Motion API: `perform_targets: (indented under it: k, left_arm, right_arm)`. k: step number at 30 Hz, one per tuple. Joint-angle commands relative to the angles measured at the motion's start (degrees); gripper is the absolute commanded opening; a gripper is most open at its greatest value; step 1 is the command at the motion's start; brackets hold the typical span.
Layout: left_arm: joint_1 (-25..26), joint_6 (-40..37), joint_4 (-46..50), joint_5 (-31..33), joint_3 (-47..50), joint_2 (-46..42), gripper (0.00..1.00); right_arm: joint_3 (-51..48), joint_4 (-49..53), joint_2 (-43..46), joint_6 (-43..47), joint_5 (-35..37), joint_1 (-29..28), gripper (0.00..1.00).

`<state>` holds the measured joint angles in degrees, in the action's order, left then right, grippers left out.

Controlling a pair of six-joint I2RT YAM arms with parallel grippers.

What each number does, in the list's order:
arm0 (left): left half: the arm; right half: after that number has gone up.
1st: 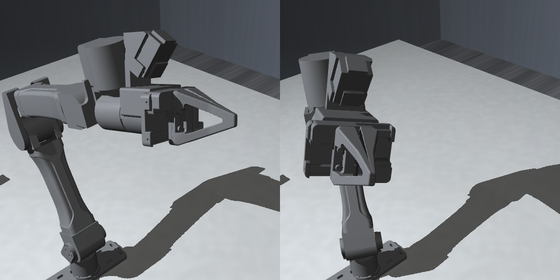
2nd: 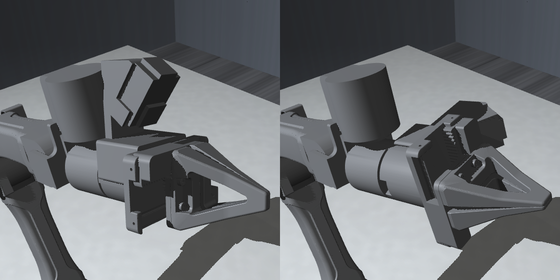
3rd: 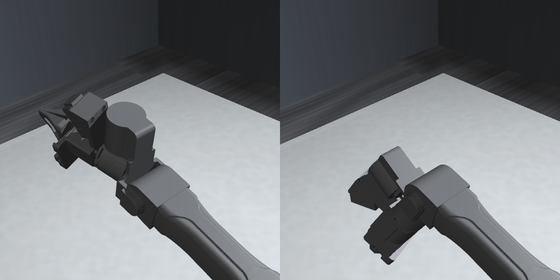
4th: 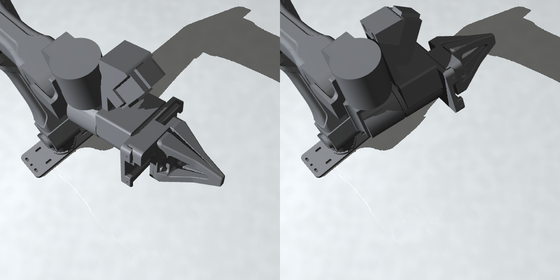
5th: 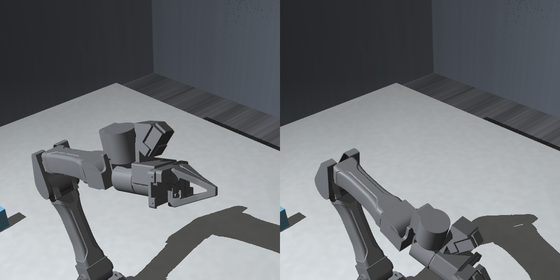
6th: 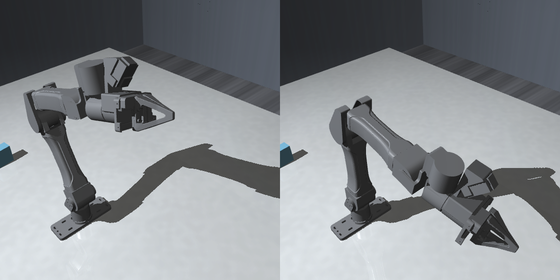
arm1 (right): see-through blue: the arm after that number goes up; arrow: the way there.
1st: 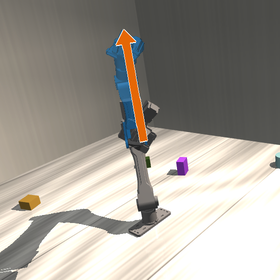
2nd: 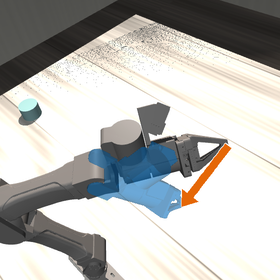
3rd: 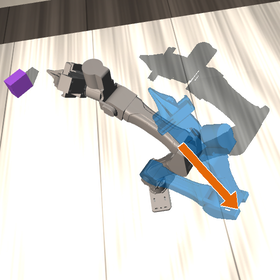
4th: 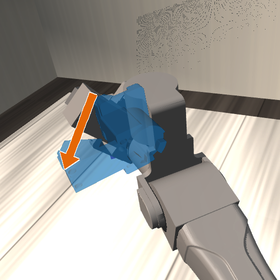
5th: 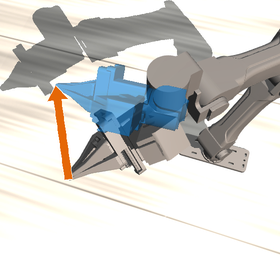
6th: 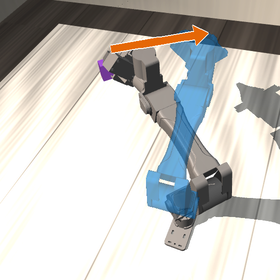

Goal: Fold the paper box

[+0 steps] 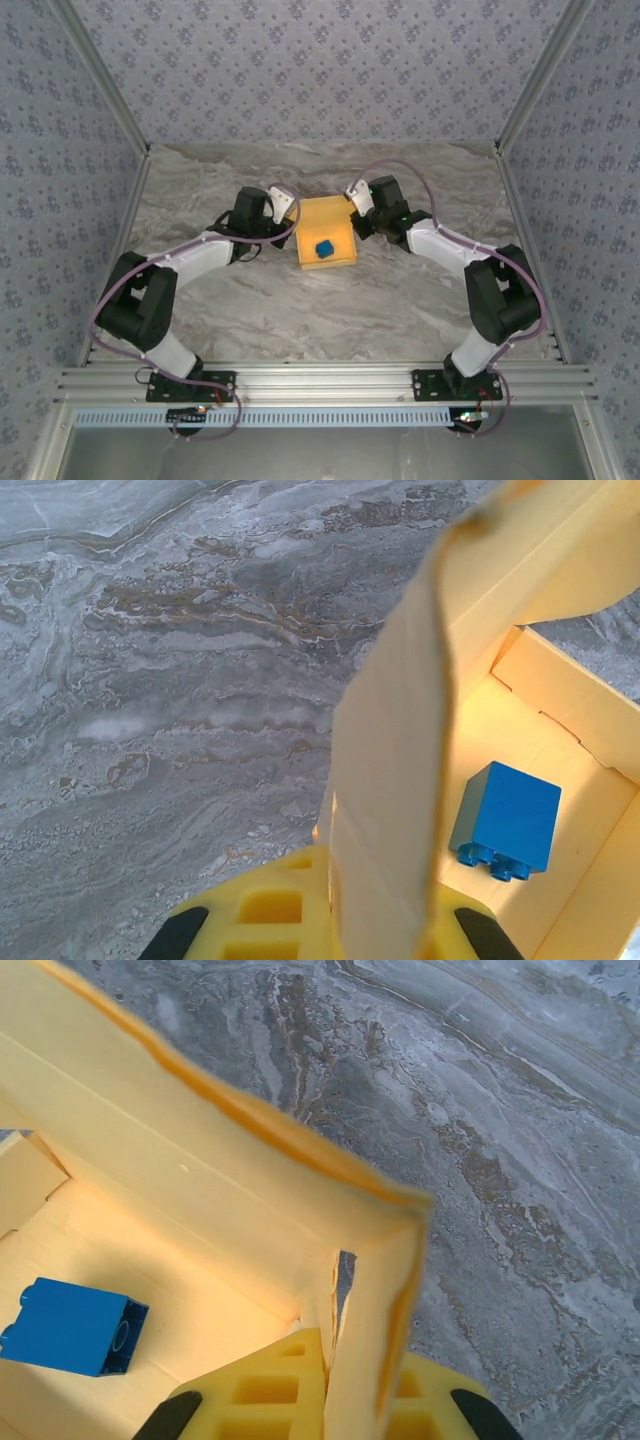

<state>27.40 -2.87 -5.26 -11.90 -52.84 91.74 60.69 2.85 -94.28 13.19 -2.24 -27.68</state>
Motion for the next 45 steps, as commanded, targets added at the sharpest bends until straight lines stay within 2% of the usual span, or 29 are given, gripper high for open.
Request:
perform_targets:
  k: [1,5,9,14,22,28,34,45]
  left_arm:
    - [0.9,3.32,-2.71,1.86,-0.77,0.37,0.0]
    - [2.75,8.67,-3.3,7.01,-0.85,0.19,0.0]
    - [5.66,16.14,-2.43,14.86,-1.95,0.18,0.0]
    - [8.31,24.67,-0.62,23.39,-4.15,1.26,0.0]
    - [11.26,30.57,-2.25,34.46,-6.4,4.25,0.0]
    - [12.01,33.83,-6.24,36.85,-3.34,5.02,0.0]
    - [14.34,34.75,-10.66,41.83,0.52,4.32,0.0]
    - [16.41,35.41,-16.1,46.72,7.01,2.76,0.0]
  right_arm:
    - [1.99,3.47,0.42,-4.39,6.38,-1.52,0.06]
    - [4.27,6.69,-0.46,-13.35,13.61,-4.18,0.04]
    - [7.15,12.07,-2.19,-22.48,20.47,-7.09,0.03]
    - [10.93,14.43,-3.58,-29.55,28.07,-10.4,0.02]
    - [9.28,9.13,-4.16,-34.63,30.18,-10.81,0.02]
    - [5.06,3.61,-3.41,-34.9,29.1,-10.64,0.02]
    - [-0.03,-2.8,-2.61,-35.13,28.84,-10.91,0.02]
    - [-2.07,-1.7,0.2,-43.04,30.46,-11.67,0.02]
